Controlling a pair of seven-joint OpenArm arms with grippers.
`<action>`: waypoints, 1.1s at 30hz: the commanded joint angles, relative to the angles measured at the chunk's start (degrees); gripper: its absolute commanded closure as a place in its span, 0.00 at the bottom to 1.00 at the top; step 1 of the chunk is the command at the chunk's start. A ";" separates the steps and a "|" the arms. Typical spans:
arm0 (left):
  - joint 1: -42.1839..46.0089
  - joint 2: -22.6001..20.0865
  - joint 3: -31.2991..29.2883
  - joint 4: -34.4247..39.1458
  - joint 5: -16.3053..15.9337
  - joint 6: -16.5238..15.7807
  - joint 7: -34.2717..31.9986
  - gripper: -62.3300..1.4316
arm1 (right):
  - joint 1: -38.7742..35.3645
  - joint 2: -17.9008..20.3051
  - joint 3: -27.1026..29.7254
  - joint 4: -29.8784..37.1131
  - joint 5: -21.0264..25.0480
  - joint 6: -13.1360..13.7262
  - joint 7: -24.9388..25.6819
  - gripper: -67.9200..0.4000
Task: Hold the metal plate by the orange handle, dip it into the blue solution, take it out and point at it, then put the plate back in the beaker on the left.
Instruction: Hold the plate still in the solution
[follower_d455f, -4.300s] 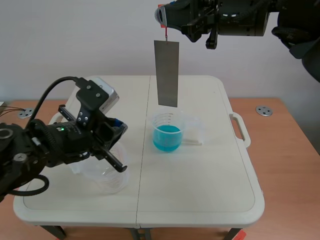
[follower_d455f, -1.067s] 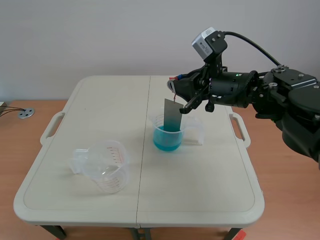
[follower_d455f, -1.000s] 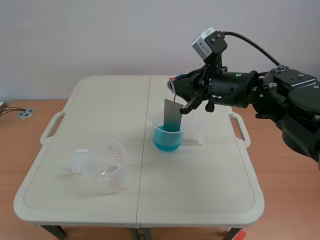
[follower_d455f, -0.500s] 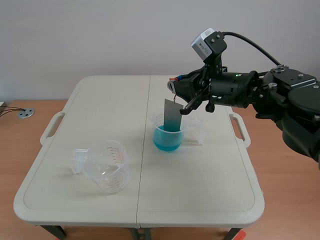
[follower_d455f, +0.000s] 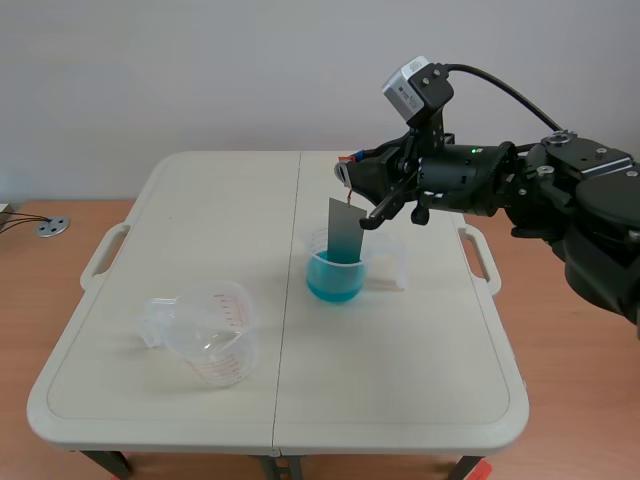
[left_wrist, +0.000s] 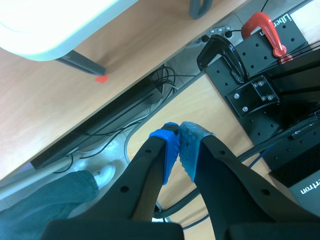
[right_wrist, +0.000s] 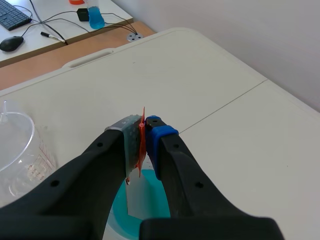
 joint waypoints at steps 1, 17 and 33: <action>-0.13 0.28 0.20 0.28 -0.15 -0.15 -0.33 0.95 | 0.37 -0.02 0.17 0.94 -0.04 0.66 0.13 0.97; -0.13 0.28 0.87 0.28 -0.15 -0.57 0.55 0.95 | 0.37 0.00 0.17 0.94 -0.02 0.66 0.13 0.97; -0.15 0.28 1.16 0.28 -0.15 -0.59 2.93 0.95 | 0.39 0.31 0.17 1.05 1.75 0.66 -0.74 0.97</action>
